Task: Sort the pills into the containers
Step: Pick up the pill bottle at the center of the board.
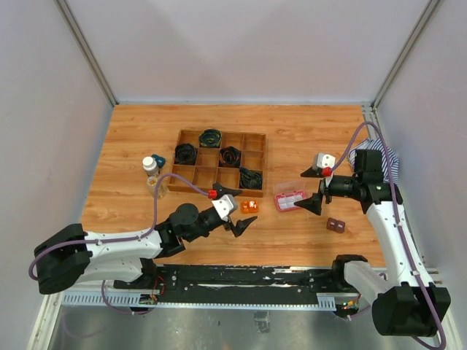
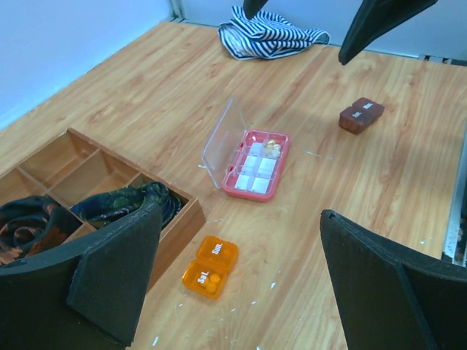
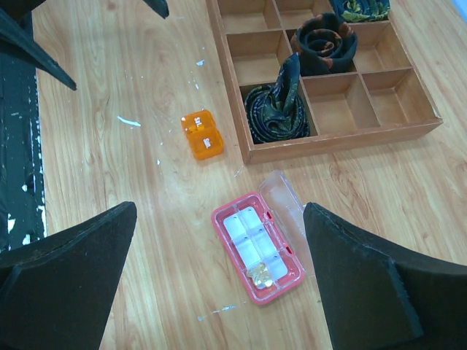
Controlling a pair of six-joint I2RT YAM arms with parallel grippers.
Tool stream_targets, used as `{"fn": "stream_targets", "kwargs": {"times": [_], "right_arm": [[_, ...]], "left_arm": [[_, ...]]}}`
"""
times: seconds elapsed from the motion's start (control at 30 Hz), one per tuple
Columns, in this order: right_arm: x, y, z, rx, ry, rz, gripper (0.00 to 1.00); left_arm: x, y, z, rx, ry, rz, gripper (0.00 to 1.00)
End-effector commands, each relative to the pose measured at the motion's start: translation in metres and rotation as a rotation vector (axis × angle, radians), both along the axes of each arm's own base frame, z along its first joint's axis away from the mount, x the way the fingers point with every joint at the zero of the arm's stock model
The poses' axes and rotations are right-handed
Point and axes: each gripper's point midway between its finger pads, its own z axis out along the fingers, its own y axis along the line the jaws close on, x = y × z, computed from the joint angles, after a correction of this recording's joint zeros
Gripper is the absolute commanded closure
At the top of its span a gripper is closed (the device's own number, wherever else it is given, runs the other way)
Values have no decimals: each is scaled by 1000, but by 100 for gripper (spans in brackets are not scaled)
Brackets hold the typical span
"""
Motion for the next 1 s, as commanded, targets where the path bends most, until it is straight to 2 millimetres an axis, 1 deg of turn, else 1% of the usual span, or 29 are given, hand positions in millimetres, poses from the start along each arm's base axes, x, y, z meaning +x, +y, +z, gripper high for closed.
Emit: {"fn": "stream_targets", "kwargs": {"times": [0.0,0.13,0.23,0.33,0.43,0.53,0.57,0.63,0.73,0.83,0.97], "right_arm": [[2,-12,-14,-65,-16,-8,1],[5,-12,-17,-57,14,-18,2],[7,-12,-14,-50,25,-27,1],[9,-10,-10,-40,43,-41,1],[8,-5,-10,-49,50,-35,1],[5,5,-11,-59,47,-13,1],[5,7,-11,-65,49,-13,1],[9,10,-13,-86,56,-31,2],[14,15,-13,-115,59,-51,2],[16,25,-10,-116,69,-44,1],[15,34,-5,-96,96,-32,1]], "left_arm": [[6,-1,28,-79,-93,30,1],[8,4,29,-101,-87,54,1],[15,9,31,-122,-66,106,1],[31,17,34,-155,-8,160,1],[55,31,38,-218,84,231,1],[74,46,44,-258,151,285,1],[81,54,45,-267,184,315,1],[95,79,52,-297,241,389,1],[112,123,52,-333,292,518,1],[127,162,57,-362,323,634,1],[152,199,65,-352,388,732,3]]}}
